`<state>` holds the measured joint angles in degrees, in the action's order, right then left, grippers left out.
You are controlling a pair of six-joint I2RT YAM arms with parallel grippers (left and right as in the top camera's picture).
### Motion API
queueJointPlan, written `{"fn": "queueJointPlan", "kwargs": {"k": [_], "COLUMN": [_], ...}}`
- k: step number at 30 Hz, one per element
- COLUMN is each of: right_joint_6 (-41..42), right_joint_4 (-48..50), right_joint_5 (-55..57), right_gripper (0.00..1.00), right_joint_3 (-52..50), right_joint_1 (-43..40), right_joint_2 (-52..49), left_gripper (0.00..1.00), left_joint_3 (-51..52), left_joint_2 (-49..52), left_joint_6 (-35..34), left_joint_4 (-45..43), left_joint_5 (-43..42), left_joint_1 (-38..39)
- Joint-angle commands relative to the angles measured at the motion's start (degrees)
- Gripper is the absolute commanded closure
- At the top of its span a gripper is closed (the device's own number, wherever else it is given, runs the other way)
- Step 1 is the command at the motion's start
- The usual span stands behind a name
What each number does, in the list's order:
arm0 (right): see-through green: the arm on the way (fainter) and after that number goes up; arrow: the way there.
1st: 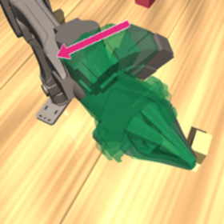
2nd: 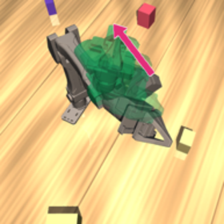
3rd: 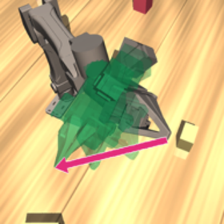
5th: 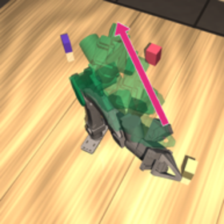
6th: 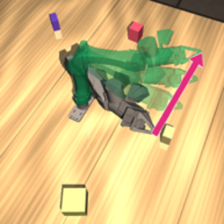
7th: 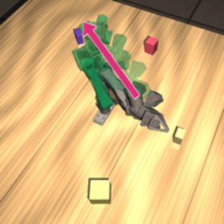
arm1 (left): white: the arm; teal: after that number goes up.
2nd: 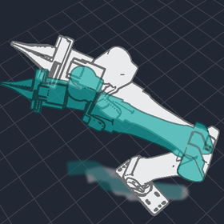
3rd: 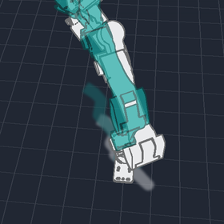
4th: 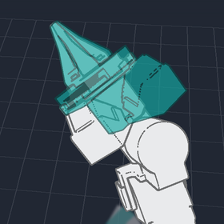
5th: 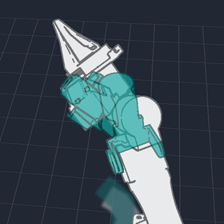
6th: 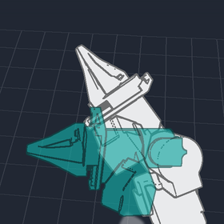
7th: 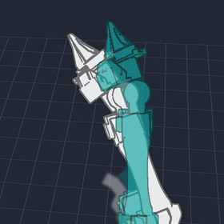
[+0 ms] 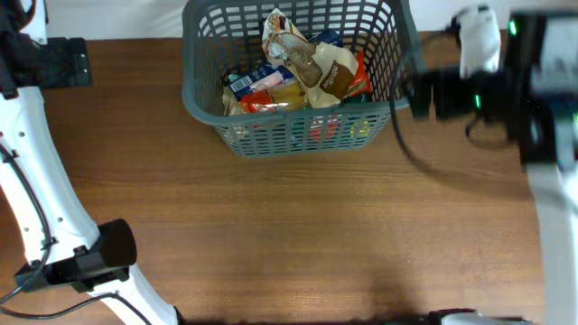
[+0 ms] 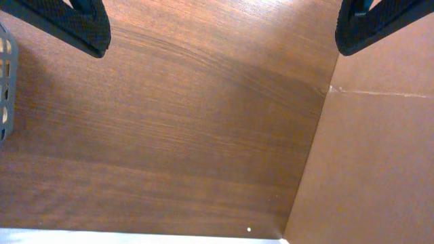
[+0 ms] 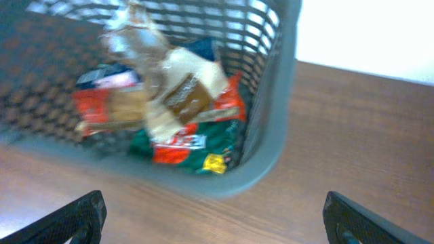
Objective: Pack container
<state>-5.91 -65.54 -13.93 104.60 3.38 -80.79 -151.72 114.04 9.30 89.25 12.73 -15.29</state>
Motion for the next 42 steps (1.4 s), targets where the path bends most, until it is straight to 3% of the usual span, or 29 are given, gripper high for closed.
{"fn": "queueJointPlan", "kwargs": {"k": [1,4,11,15,25,32,42], "right_joint_6": [-0.4,-2.4,-4.8,-4.8,-4.8,-4.7,-4.7], "right_joint_4": [0.2,5.8,40.1,53.6,55.1,58.3,58.5], "right_joint_5": [1.6,7.5,13.6,13.6,14.9,16.1,16.1], "right_gripper": [0.01,0.01,0.01,0.01,0.01,0.01,0.01], "right_joint_3": [-9.9,-20.0,-46.1,-60.2,-84.0,-93.7,-98.5], "right_joint_1": [0.3,-0.5,-1.1,-4.7,-8.7,-8.7,-8.6], "right_joint_2": [10.1,21.2,45.6,57.6,77.0,80.6,80.6], "left_gripper": [0.01,0.01,0.01,0.01,0.01,0.01,0.01], "left_joint_3": [0.1,0.1,0.1,0.1,0.1,0.1,0.1], "left_joint_2": [0.5,0.5,0.5,0.5,0.5,0.5,0.5], "left_joint_6": [-0.9,-0.9,-0.9,-0.9,-0.9,-0.9,-0.9], "left_joint_4": [0.0,0.0,0.0,0.0,0.0,0.0,0.0], "left_joint_5": [0.0,0.0,0.0,0.0,0.0,0.0,0.0], "left_joint_1": [-0.3,-0.3,-0.3,-0.3,-0.3,-0.3,-0.3]}}
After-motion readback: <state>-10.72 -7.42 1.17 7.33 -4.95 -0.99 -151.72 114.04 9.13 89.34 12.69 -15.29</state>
